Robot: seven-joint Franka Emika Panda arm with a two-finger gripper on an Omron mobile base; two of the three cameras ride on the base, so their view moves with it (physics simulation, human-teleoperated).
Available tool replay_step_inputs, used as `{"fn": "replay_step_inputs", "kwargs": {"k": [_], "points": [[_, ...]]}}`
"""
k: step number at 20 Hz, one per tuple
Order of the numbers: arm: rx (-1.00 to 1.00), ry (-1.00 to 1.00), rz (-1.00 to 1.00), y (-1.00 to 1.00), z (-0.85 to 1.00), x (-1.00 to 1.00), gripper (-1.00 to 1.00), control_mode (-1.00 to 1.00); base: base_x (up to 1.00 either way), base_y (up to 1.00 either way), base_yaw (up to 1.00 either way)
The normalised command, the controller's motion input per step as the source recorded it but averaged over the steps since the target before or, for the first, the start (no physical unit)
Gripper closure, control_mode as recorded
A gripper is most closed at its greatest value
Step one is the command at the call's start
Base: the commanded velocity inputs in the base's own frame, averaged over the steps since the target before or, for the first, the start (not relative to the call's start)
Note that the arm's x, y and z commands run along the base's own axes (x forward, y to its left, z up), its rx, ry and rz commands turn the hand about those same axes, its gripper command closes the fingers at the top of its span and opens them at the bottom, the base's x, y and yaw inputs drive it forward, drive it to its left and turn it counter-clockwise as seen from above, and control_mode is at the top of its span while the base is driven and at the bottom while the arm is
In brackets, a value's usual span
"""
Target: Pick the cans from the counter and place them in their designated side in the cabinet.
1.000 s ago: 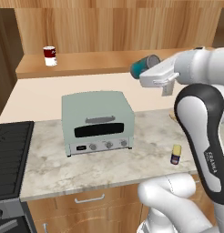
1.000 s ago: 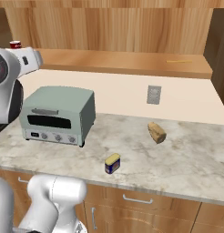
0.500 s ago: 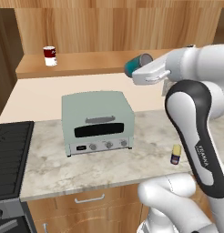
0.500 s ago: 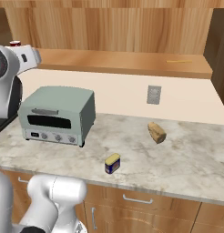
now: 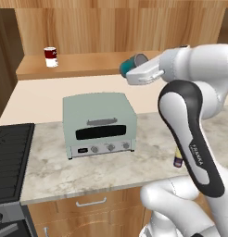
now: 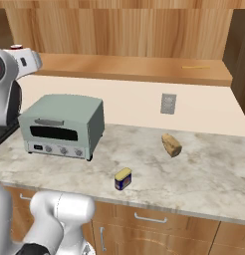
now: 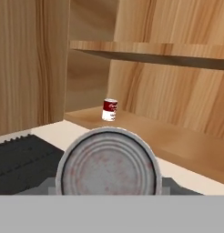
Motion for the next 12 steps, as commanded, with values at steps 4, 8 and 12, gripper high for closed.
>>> {"fn": "replay_step_inputs", "kwargs": {"k": [4,8,12], "points": [[0.0,0.01,0.0,0.12,0.0,0.21,1.0,-1.0,0.0,0.0,0.0],[0.0,0.02,0.0,0.1,0.0,0.22,1.0,-1.0,0.0,0.0,0.0],[0.0,0.03,0.0,0.09,0.0,0.13,1.0,-1.0,0.0,0.0,0.0]]}}
